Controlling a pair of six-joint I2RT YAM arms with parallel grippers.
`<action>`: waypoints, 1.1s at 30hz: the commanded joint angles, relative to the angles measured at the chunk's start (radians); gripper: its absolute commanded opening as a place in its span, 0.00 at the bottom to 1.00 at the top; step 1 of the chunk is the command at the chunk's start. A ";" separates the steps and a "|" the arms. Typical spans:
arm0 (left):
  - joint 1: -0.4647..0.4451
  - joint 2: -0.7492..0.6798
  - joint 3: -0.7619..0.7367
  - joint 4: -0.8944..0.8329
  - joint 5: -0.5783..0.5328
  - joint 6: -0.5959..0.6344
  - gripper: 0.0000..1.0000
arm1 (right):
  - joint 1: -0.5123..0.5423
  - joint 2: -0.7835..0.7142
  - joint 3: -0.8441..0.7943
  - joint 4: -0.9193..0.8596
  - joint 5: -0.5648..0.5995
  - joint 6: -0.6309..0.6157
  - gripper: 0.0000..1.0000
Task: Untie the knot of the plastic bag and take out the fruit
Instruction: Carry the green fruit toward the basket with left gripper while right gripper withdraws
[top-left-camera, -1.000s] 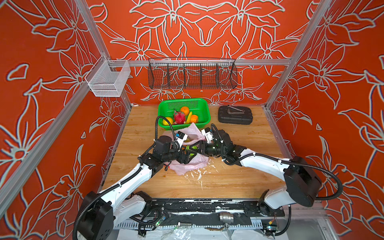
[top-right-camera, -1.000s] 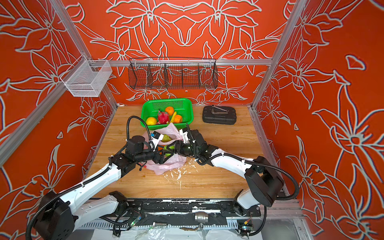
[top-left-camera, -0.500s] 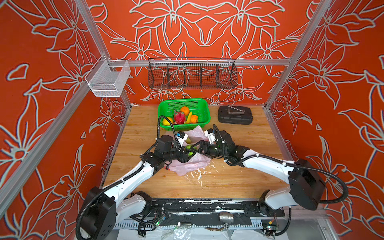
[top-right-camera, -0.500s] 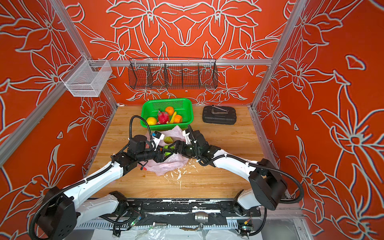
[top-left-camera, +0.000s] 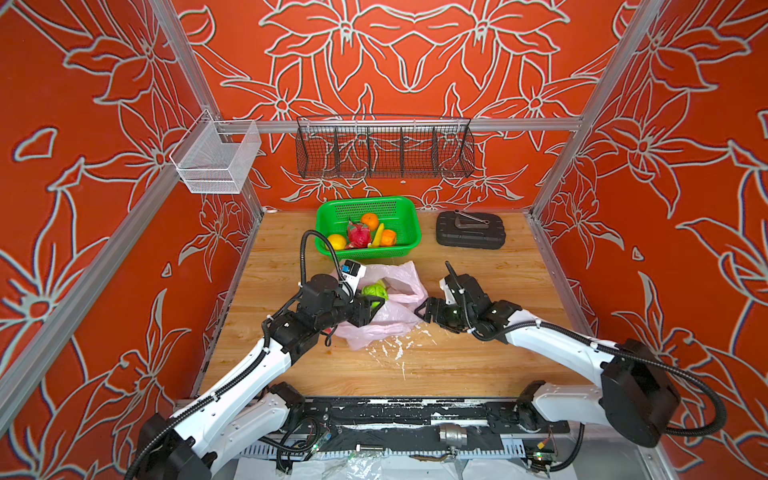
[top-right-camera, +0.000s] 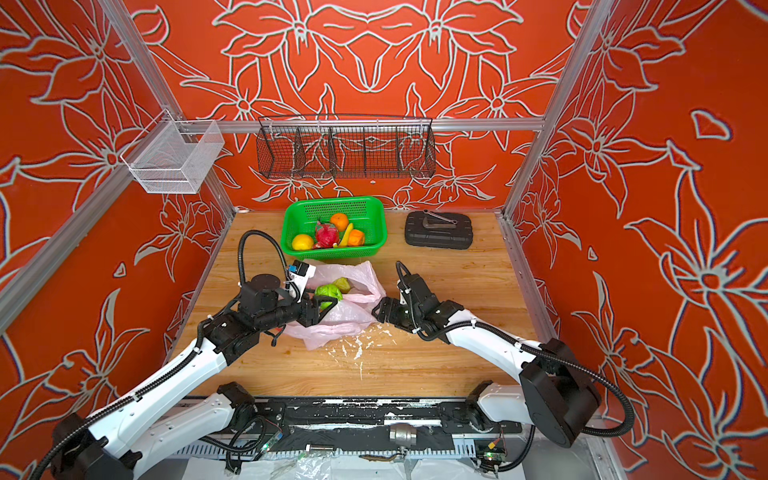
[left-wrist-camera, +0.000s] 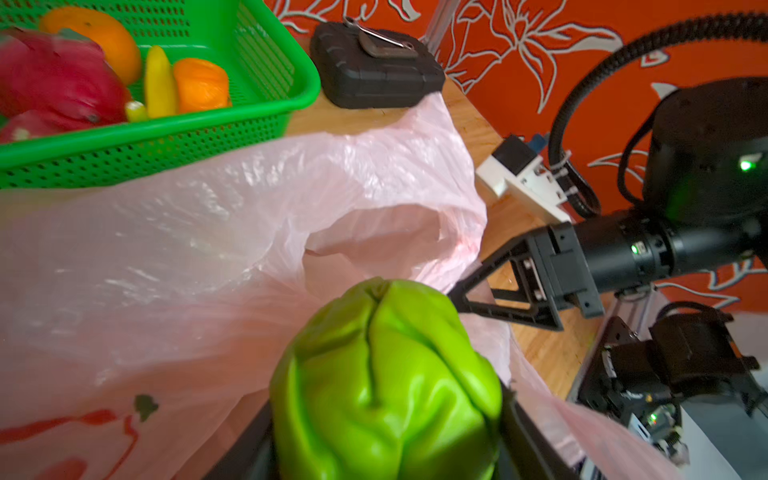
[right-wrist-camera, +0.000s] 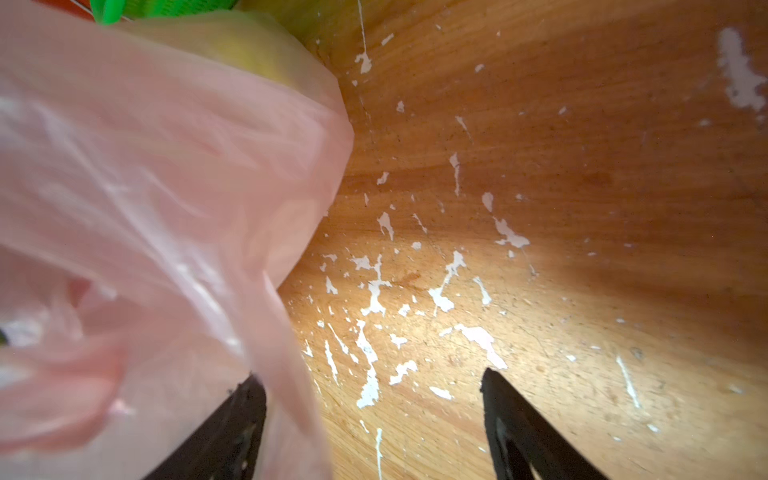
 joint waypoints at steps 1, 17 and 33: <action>-0.002 0.042 0.049 -0.009 -0.070 -0.020 0.45 | 0.005 -0.093 -0.002 -0.028 0.014 -0.104 0.81; -0.002 0.138 0.109 0.022 0.034 -0.219 0.40 | 0.088 -0.097 0.086 0.349 -0.226 -0.385 0.85; -0.002 0.135 0.164 -0.085 -0.082 -0.234 0.40 | 0.132 0.065 0.008 0.335 -0.227 -0.412 0.00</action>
